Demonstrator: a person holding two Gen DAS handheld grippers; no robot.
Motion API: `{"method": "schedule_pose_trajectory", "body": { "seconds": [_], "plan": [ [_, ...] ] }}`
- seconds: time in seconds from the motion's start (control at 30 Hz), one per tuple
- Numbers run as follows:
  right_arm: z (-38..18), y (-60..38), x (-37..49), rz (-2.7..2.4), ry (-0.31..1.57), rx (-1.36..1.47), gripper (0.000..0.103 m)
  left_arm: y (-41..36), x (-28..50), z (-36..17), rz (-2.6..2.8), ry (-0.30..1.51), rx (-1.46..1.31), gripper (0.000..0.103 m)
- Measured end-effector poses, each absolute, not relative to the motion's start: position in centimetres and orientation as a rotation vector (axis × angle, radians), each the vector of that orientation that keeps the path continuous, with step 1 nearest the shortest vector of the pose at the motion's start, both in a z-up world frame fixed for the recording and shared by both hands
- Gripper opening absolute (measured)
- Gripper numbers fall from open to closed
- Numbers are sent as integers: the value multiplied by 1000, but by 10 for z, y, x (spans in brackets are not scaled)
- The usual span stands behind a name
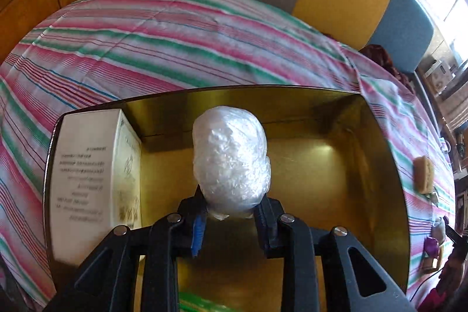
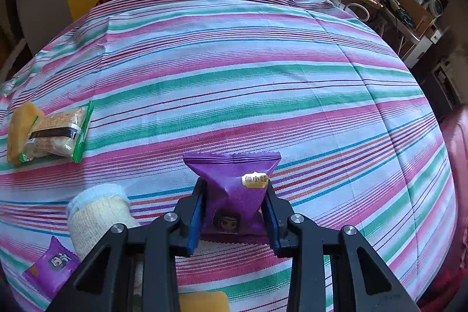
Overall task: Organize objects
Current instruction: 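Carry the white ball into the gold tray and open left tool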
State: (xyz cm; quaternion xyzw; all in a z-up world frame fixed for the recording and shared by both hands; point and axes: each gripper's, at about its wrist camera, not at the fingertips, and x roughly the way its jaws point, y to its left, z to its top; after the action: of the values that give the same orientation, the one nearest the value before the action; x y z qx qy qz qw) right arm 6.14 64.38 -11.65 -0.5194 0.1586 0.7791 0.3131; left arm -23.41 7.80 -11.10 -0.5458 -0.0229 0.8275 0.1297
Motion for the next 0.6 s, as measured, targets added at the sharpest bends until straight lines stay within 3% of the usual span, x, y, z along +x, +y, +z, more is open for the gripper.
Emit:
{"method": "schedule_pose_trajectory", "body": {
  "seconds": [0.13, 0.2, 0.33, 0.43, 0.6],
  "plan": [
    [-116, 644, 61, 2055, 417, -1370, 36, 80, -241, -114, 2404, -50, -1604, 34],
    [-116, 644, 61, 2055, 418, -1369, 37, 84, -242, -111, 2405, -26, -1604, 42],
    [-116, 644, 61, 2055, 418, -1369, 37, 82, -238, -101, 2416, -27, -1587, 45],
    [-116, 644, 61, 2056, 417, -1369, 37, 77, -235, -92, 2429, -29, -1583, 59],
    [-116, 644, 61, 2056, 417, -1370, 37, 69, -223, -70, 2486, -42, -1527, 58]
  ]
}}
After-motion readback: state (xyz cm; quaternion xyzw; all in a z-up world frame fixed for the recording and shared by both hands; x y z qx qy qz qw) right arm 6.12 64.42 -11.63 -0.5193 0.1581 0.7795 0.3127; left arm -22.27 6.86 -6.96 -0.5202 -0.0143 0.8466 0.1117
